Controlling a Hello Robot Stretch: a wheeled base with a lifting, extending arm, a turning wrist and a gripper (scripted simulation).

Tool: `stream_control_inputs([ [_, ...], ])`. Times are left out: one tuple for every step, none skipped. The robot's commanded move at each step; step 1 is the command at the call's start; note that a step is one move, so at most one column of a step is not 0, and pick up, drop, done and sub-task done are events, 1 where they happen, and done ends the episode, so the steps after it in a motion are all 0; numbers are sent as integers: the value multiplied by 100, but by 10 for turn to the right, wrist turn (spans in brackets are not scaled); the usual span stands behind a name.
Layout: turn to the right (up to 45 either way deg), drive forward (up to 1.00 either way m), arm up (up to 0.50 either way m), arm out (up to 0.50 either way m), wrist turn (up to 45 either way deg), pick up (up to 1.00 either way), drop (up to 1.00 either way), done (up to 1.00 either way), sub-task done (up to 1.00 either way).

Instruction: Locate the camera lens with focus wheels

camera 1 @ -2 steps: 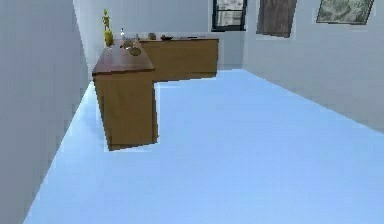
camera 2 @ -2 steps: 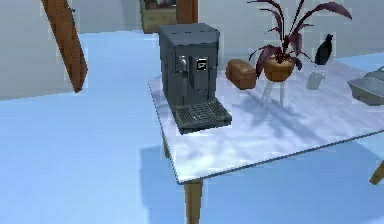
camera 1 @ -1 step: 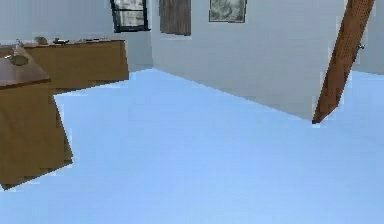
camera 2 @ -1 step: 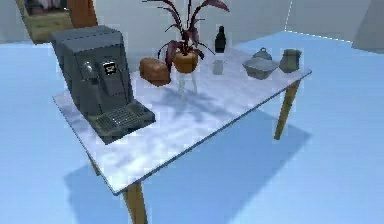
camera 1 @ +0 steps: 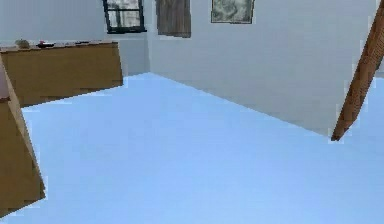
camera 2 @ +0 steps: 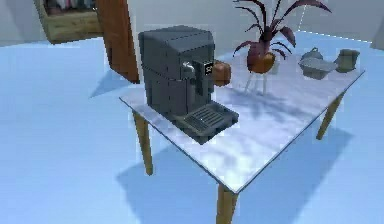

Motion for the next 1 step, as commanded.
stream_control_inputs([
  [450,0,0,0,0,0,0,0,0],
])
